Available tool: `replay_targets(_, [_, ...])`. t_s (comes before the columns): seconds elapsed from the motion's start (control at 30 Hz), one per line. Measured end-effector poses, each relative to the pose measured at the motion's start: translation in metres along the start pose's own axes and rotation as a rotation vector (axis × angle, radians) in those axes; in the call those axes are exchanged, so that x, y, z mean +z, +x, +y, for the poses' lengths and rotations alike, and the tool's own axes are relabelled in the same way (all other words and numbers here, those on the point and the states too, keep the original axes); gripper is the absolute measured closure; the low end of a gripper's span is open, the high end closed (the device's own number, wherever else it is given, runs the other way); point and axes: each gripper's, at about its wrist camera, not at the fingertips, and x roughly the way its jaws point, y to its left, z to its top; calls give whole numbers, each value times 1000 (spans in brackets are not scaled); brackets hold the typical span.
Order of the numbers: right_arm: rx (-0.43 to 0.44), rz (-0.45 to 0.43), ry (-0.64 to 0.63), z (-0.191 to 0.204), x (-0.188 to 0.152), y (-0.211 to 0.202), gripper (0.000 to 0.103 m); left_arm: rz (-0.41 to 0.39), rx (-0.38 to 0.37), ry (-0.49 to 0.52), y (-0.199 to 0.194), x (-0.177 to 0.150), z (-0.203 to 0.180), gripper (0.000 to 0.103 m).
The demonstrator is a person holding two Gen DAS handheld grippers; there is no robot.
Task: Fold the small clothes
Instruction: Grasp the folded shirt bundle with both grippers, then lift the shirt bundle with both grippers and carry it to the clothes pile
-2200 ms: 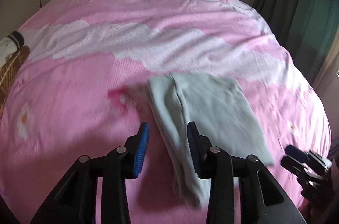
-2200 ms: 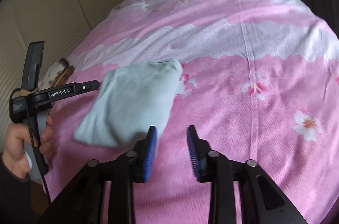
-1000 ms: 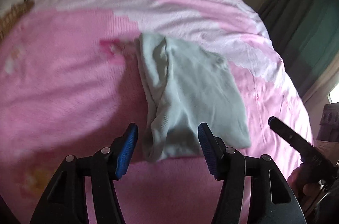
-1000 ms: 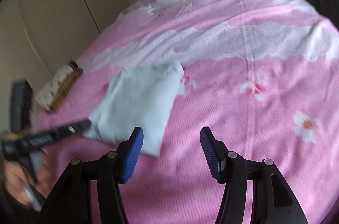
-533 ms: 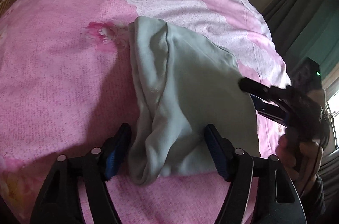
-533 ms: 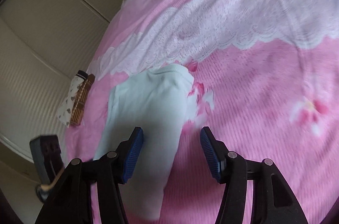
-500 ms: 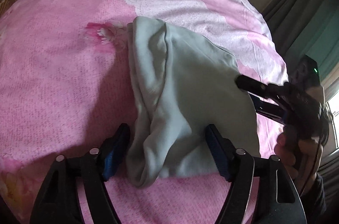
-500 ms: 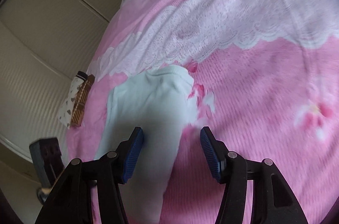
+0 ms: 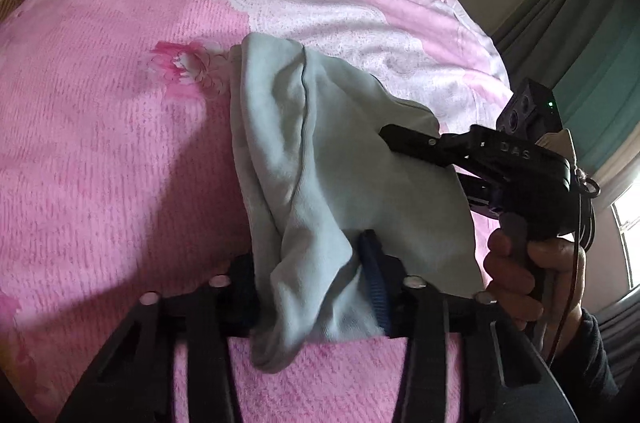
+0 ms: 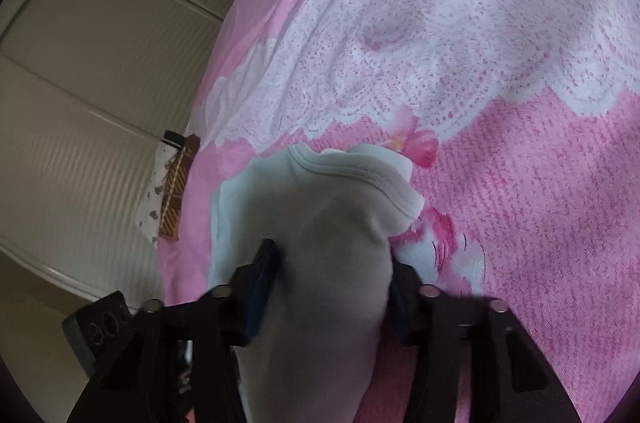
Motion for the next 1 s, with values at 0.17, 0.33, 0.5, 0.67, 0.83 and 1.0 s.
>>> replay_targets(0.17, [18,-32,31,2,-6,-4,82,-6,-6,20,-6,-1,-4,84])
replay_targets(0.33, [8,-94,6,27,-6,-23,84,-33,-7,54,-25,3,-10,85])
replay_targets(0.5, [-10,-130,-41,59,-5,-44,84,-83,-41,52,-64,15,-12,85])
replay_targets(0.67, [-13,-156,-63,103,-2,-52,84,-117,-66,47,-106,28,-6,85])
replay_targets(0.83, [4,-156,-63,140,1,-59,84,-150,-80,37,-148,40,15,85])
replay_targets(1.0, [23,-142,-86,191,9,-37,84,-198,-55,31,-196,60,55,85])
